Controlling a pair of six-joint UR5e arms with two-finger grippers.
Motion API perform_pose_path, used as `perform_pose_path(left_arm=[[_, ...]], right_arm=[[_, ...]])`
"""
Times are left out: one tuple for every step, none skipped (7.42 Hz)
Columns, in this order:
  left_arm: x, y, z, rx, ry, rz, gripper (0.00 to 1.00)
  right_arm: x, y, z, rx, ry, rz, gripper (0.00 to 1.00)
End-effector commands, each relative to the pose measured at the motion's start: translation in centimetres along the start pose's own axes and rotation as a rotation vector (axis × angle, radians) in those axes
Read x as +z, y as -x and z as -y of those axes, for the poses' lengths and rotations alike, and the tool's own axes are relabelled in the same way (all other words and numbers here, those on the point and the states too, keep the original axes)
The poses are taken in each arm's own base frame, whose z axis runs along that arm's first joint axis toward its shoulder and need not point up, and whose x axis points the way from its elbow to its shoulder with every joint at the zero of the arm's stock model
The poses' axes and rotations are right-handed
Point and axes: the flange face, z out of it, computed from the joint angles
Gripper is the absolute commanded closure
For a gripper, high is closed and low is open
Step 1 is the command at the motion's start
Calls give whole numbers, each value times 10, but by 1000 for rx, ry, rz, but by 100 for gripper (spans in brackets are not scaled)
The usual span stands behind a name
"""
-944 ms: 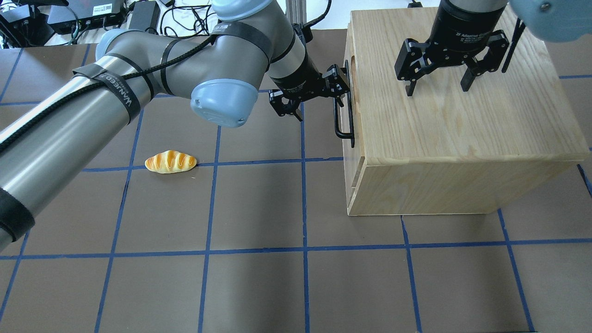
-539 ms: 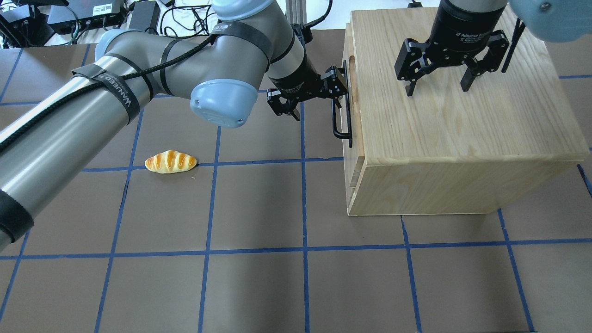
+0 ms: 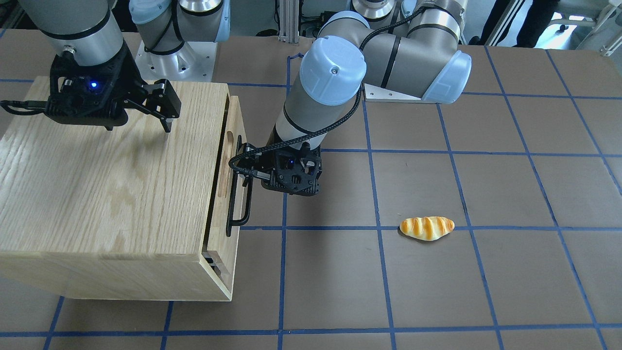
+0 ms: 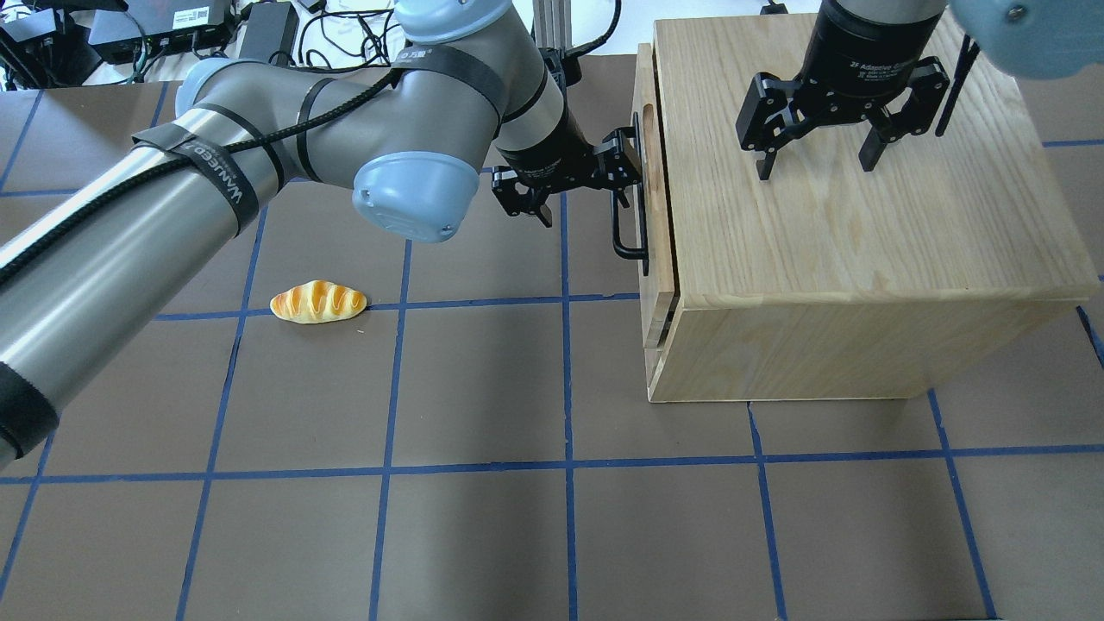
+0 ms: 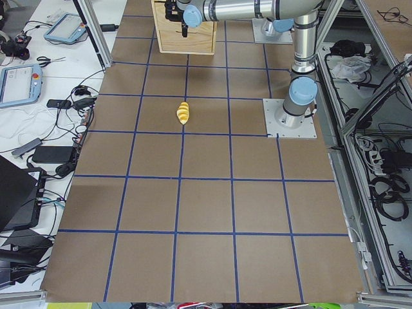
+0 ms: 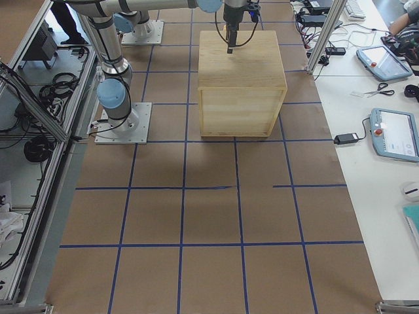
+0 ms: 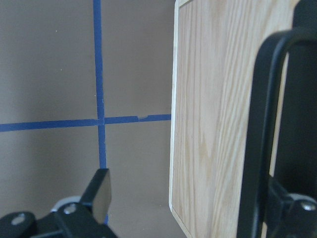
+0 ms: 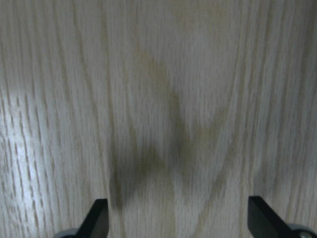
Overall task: Open upper drawer
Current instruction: 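Pull the handle with the left gripper away from the cabinet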
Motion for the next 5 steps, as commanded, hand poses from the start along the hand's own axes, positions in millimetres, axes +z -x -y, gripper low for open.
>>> perform_pose_path(left_arm=[[-4,6,1,22,-15,45,0],[-2,7,1,33,-11,48,0],[-3,7,0,38,-12,47,0],[-5,8,1,45,-14,47,0],[-6,13,3,36,-12,49,0]], right_arm=[[0,0,0,-1,-1,0,0],[0,0,0,-2,-1,0,0],[0,0,0,-1,-1,0,0],[0,0,0,-1,1,0,0],[0,0,0,1,1,0,0]])
